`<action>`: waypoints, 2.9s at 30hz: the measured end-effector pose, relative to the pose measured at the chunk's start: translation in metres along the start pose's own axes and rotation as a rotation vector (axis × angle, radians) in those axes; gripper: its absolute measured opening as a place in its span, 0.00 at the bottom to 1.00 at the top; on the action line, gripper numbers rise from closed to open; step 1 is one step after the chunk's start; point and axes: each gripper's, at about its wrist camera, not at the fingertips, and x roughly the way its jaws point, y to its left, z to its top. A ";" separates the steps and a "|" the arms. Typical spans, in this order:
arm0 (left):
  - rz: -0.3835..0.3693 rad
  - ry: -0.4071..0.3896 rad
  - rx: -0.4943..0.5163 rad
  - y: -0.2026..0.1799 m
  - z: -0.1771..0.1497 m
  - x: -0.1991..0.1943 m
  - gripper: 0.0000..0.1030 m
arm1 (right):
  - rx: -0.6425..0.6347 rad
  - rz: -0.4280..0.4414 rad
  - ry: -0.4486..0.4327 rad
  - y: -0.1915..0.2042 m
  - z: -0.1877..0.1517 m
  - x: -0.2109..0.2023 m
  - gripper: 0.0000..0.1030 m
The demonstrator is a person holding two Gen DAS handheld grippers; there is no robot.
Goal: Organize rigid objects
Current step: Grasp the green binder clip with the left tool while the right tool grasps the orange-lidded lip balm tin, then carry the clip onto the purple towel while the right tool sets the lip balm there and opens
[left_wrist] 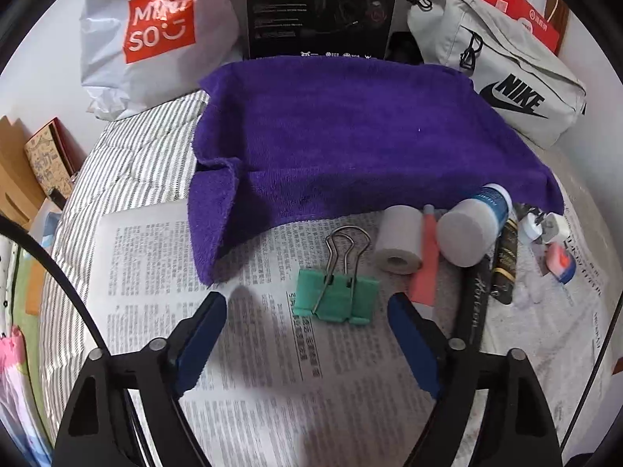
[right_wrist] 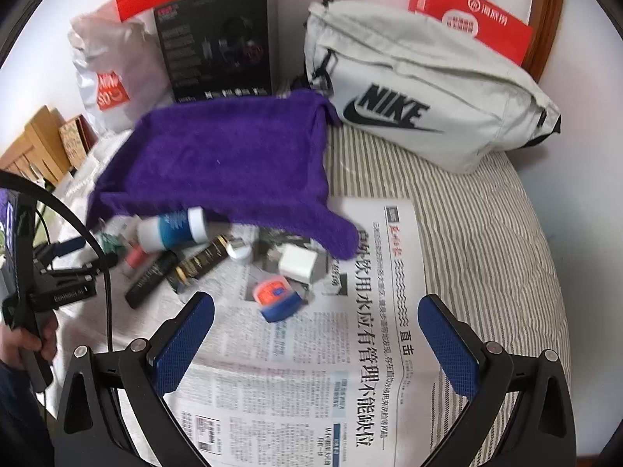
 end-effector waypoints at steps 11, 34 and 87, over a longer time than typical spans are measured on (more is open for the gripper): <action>-0.044 -0.092 0.089 -0.008 -0.004 0.004 0.49 | 0.015 -0.064 0.082 -0.019 -0.010 0.028 1.00; -0.045 -0.136 0.088 -0.009 -0.010 0.002 0.38 | -0.122 0.171 -0.010 0.018 -0.015 0.083 0.49; -0.051 -0.100 -0.034 0.008 -0.015 -0.034 0.38 | -0.135 0.280 -0.189 0.007 -0.004 0.029 0.37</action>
